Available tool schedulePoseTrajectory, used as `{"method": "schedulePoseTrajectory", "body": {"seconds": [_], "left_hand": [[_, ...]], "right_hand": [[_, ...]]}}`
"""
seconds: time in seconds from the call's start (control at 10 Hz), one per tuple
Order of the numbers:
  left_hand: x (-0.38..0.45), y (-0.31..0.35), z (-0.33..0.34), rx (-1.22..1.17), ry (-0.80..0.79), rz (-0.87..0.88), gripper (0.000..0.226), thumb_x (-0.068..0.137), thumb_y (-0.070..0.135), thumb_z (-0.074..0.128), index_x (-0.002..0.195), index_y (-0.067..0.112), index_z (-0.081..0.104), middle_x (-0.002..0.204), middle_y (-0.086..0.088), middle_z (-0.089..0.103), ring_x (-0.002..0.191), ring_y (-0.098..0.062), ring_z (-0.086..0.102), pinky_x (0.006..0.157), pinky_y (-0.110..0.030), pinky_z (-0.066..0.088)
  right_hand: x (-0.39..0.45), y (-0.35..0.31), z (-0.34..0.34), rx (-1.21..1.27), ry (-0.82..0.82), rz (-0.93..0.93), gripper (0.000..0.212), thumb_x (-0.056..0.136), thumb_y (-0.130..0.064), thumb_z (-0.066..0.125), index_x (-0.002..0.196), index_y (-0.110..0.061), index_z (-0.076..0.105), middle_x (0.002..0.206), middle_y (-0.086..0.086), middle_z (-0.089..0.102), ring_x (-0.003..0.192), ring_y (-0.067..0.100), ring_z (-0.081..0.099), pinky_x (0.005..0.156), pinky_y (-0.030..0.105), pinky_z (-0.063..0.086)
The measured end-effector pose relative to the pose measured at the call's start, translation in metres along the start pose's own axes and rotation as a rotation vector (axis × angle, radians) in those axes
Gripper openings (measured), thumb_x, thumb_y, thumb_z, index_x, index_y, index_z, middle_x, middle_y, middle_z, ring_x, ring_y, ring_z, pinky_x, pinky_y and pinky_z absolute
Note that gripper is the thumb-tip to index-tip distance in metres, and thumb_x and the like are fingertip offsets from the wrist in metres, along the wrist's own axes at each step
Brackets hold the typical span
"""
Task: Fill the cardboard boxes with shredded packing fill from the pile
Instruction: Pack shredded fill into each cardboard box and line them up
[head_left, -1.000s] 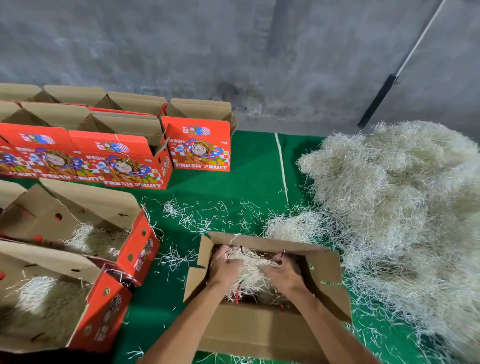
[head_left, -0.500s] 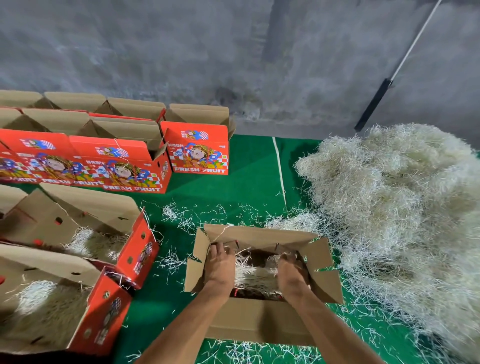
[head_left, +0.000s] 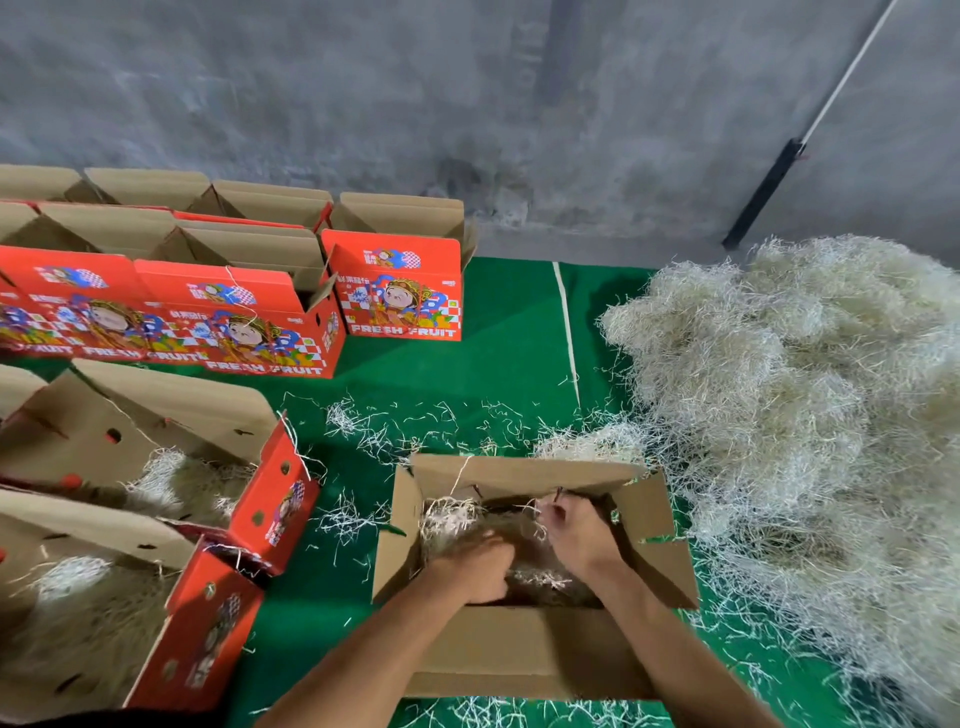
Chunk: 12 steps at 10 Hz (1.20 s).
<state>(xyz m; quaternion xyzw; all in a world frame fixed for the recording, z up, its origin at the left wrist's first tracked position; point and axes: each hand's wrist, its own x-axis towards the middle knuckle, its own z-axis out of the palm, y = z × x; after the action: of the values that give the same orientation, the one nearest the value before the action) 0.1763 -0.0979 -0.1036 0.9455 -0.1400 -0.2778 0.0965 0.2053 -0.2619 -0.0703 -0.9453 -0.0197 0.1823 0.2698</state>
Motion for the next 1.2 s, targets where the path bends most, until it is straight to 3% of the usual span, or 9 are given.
{"method": "schedulePoseTrajectory", "body": {"seconds": [0.2,0.4,0.5,0.6,0.7,0.9,1.0,1.1,1.2], "left_hand": [[0.012,-0.018,0.019,0.098,0.007,-0.183,0.039,0.091,0.009,0.049,0.128,0.014,0.062,0.165,-0.003,0.013,0.151,-0.031,0.008,0.122,-0.055,0.014],[0.008,-0.007,0.014,0.095,0.235,-0.282,0.029,0.096,0.018,0.049,0.122,0.016,0.061,0.139,-0.013,0.051,0.129,-0.032,0.044,0.107,-0.045,0.038],[0.008,-0.003,0.003,-0.015,0.310,-0.210,0.029,0.094,0.010,0.052,0.122,0.013,0.056,0.129,-0.012,0.058,0.116,-0.031,0.055,0.100,-0.045,0.047],[0.012,-0.005,0.004,0.015,0.236,0.024,0.054,0.085,-0.008,0.051,0.135,0.014,0.053,0.151,-0.005,0.040,0.141,-0.027,0.033,0.120,-0.050,0.023],[0.013,-0.013,0.012,0.185,0.015,-0.052,0.048,0.086,-0.004,0.051,0.132,0.008,0.058,0.161,-0.008,0.026,0.151,-0.027,0.014,0.124,-0.049,0.003],[0.015,-0.024,0.002,0.373,-0.050,-0.243,0.049,0.094,0.015,0.060,0.142,0.015,0.051,0.161,-0.010,0.028,0.149,-0.029,0.018,0.122,-0.045,0.009],[0.010,-0.021,-0.006,0.346,-0.034,-0.163,0.050,0.089,0.012,0.062,0.138,0.014,0.054,0.159,-0.009,0.032,0.150,-0.030,0.019,0.123,-0.047,0.006],[-0.001,-0.019,-0.008,0.314,0.167,-0.126,0.048,0.085,0.008,0.061,0.132,0.016,0.057,0.156,-0.010,0.036,0.147,-0.033,0.024,0.122,-0.052,0.011],[-0.003,-0.016,-0.017,0.284,0.198,-0.330,0.054,0.087,0.005,0.065,0.139,0.010,0.052,0.153,-0.016,0.035,0.139,-0.037,0.032,0.116,-0.050,0.030]], "right_hand": [[0.000,0.025,0.024,-0.381,-0.295,-0.027,0.036,0.100,0.001,0.043,0.134,-0.006,0.055,0.131,0.014,0.063,0.118,0.025,0.062,0.099,0.029,0.046],[0.005,0.036,0.036,-0.553,-0.359,-0.041,0.070,0.094,0.005,0.044,0.158,-0.012,0.022,0.165,0.015,0.013,0.149,0.037,0.024,0.121,0.043,0.027],[0.014,0.026,0.042,-0.578,-0.453,0.006,0.075,0.090,0.003,0.049,0.157,-0.006,0.019,0.163,0.021,0.013,0.143,0.038,0.036,0.116,0.040,0.035],[0.018,0.013,0.040,-0.581,-0.372,-0.063,0.082,0.091,-0.004,0.053,0.159,-0.012,0.008,0.162,0.020,0.019,0.147,0.040,0.024,0.119,0.044,0.024],[0.023,0.020,0.035,-0.654,-0.364,-0.092,0.073,0.095,-0.004,0.049,0.160,-0.018,0.016,0.165,0.010,0.018,0.151,0.033,0.019,0.121,0.049,0.017],[0.021,0.024,0.037,-1.024,-0.474,0.010,0.053,0.101,-0.036,0.045,0.150,-0.017,0.044,0.162,0.010,0.029,0.153,0.031,0.011,0.120,0.056,-0.010],[0.021,0.015,0.038,-1.141,-0.440,0.029,0.044,0.097,-0.012,0.047,0.140,-0.010,0.055,0.154,0.012,0.044,0.150,0.032,0.022,0.119,0.056,-0.006],[0.020,0.000,0.034,-1.100,-0.323,-0.105,0.035,0.095,-0.013,0.055,0.129,-0.013,0.064,0.136,0.008,0.061,0.131,0.027,0.052,0.106,0.043,0.039],[0.027,-0.011,0.034,-0.867,-0.209,-0.366,0.041,0.089,-0.013,0.066,0.130,-0.015,0.061,0.137,0.006,0.057,0.130,0.024,0.050,0.103,0.039,0.045]]}}
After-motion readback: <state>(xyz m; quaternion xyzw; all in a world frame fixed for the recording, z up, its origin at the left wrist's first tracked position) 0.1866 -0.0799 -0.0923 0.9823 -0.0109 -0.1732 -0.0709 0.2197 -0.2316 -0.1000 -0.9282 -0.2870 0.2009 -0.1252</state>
